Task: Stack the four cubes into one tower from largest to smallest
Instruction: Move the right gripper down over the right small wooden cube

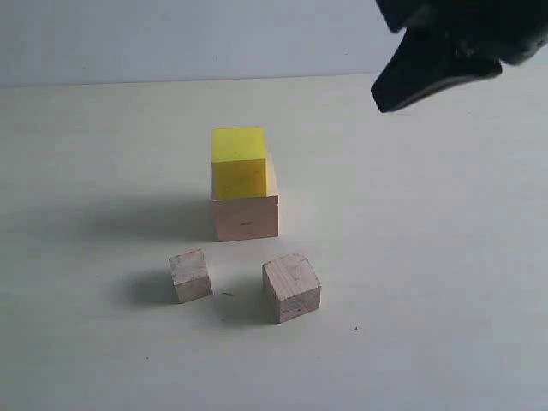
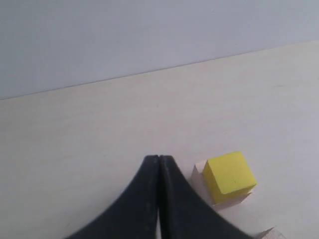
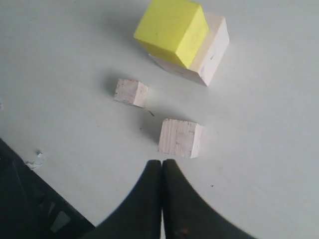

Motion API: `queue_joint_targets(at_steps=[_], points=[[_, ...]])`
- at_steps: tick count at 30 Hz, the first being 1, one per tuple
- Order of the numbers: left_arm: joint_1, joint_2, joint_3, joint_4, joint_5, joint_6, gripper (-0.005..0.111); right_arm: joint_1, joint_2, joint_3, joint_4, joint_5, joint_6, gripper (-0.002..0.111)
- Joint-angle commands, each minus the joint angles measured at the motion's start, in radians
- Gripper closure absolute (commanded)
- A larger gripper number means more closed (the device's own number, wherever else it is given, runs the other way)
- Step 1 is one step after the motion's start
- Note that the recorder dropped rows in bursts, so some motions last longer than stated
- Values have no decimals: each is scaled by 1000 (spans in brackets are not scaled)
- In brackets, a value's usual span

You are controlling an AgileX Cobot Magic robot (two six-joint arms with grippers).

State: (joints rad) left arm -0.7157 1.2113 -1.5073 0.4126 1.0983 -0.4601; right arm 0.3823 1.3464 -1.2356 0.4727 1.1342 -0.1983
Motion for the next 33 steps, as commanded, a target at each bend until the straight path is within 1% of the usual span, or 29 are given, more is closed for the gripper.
queue_joint_targets(at_steps=[1,5,8,11,13,16,20,23,27,29,33], points=[[-3,-120,231,-34,-177,-13,107,1,-6,92,-6,-60,-38,108],[-3,-209,454,-50,-297,-32,107,1,-6,152,-6,-63,-107,108],[-3,-264,582,-120,-405,-37,107,1,-6,206,-6,-113,-114,108],[-3,-308,686,-161,-510,-37,107,1,-6,267,-6,-170,-114,108],[-3,-321,731,-163,-531,-42,107,1,-6,297,-4,-184,-110,108],[-3,-327,762,-165,-531,-44,107,1,-6,305,5,-175,-82,108],[-3,-325,766,-165,-519,-44,107,16,-6,305,48,-179,-90,108],[-3,-325,766,-165,-521,-42,107,82,-6,305,48,-212,-85,108],[-3,-325,766,-160,-534,-40,107,178,-6,305,31,-283,-33,108],[-3,-325,766,-160,-534,-40,107,217,-6,305,-14,-320,-3,108],[-3,-325,766,-160,-534,-40,107,258,-4,305,-109,-361,59,108]])
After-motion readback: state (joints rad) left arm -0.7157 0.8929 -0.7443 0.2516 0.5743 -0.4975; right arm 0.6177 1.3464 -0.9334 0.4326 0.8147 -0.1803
